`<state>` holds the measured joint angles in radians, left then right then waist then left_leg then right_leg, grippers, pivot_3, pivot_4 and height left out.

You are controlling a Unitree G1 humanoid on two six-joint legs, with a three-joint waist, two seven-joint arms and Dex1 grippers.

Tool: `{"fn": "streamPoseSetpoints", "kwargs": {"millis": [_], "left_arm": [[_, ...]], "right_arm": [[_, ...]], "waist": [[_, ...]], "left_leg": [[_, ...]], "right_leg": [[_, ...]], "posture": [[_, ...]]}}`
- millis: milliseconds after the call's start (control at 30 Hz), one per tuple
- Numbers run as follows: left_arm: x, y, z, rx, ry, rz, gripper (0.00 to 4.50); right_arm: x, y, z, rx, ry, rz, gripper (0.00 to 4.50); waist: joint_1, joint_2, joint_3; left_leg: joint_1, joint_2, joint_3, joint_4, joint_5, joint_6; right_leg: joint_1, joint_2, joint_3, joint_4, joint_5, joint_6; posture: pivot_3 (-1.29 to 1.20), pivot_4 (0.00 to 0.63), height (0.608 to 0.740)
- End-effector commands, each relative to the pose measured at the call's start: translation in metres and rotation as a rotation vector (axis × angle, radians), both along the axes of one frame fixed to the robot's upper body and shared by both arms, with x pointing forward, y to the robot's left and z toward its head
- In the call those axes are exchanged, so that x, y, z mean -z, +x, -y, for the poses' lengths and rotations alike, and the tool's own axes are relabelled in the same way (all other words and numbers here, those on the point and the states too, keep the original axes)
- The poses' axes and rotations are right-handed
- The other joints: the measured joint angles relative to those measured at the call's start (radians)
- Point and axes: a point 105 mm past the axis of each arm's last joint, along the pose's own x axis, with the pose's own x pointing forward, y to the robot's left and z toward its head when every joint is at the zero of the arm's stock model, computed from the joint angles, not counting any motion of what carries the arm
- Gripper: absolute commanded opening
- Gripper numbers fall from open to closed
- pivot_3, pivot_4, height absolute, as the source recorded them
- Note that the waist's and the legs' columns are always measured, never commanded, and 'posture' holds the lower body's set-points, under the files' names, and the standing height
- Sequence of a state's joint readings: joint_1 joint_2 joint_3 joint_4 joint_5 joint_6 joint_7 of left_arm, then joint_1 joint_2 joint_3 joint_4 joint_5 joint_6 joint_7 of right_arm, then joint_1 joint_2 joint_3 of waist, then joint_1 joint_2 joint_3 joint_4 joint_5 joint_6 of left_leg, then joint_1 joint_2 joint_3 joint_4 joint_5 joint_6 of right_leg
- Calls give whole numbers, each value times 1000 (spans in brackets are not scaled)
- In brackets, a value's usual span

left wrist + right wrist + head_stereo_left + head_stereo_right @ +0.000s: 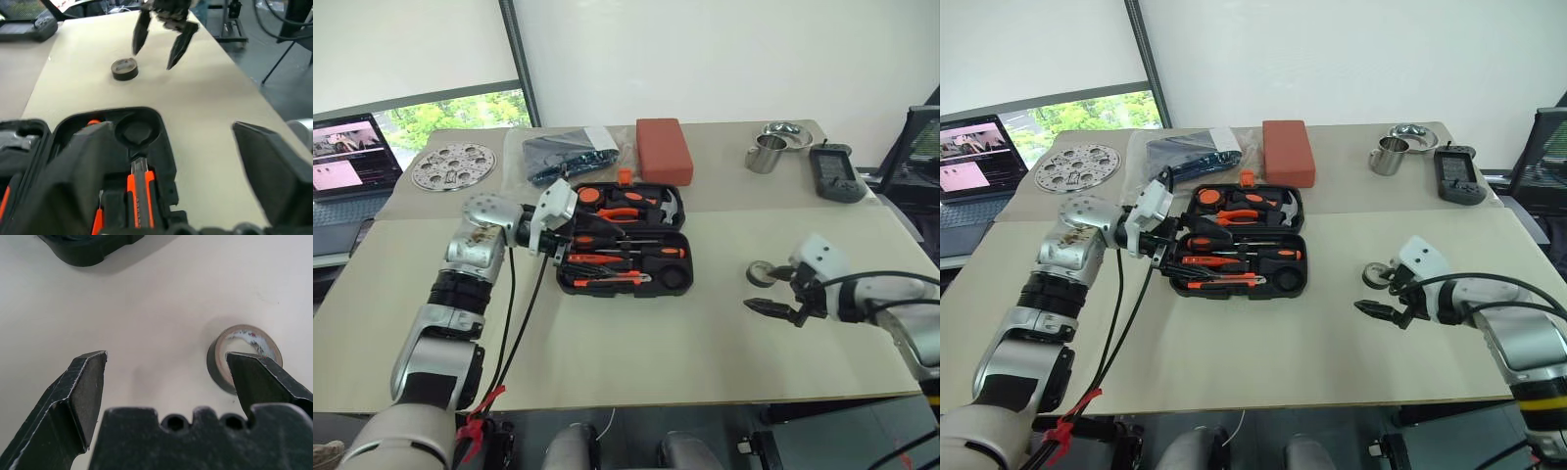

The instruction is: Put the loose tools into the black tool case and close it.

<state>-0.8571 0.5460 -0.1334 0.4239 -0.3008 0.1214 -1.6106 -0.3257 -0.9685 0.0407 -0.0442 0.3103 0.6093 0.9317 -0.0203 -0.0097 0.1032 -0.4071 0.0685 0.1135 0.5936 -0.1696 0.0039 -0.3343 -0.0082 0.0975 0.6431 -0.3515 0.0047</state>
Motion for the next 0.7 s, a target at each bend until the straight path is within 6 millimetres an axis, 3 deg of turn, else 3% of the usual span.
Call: {"fn": "streamPoseSetpoints", "kwargs": {"millis": [33,167,267,433,633,700], "left_arm": [[-12,-10,-2,20,12,28,4392],[-17,-15,-3,12,26,59,4392],[-20,-17,-2,-5,10,73,4500],[-20,-17,-3,-42,2,85,4500],[-18,-17,-8,-73,2,94,4500],[-18,-16,-8,-83,-2,97,4500]], "right_arm": [[-4,10,5,-18,-44,-7,4500],[-1,19,10,-24,-74,-41,4500],[6,27,14,-18,-106,-72,3746],[12,41,14,-14,-115,-86,2094],[13,41,16,-39,-136,-118,59],[7,42,15,-47,-137,-105,59]], "waist": [[3,0,0],[8,0,0],[8,0,0],[7,1,0],[6,2,2],[6,2,2]], "left_leg": [[0,0,0,0,0,0],[0,1,0,0,0,0],[-1,1,0,1,0,0],[0,1,0,1,0,0],[0,1,1,1,0,0],[0,1,1,1,0,0]], "right_leg": [[0,0,0,0,0,0],[0,0,0,0,0,0],[0,-1,0,0,0,0],[0,-1,0,0,0,0],[0,-1,0,1,0,0],[0,-1,0,1,0,0]], "posture": [[0,150,740],[0,150,740],[0,150,740],[0,150,740],[0,150,740],[0,150,740]]}}
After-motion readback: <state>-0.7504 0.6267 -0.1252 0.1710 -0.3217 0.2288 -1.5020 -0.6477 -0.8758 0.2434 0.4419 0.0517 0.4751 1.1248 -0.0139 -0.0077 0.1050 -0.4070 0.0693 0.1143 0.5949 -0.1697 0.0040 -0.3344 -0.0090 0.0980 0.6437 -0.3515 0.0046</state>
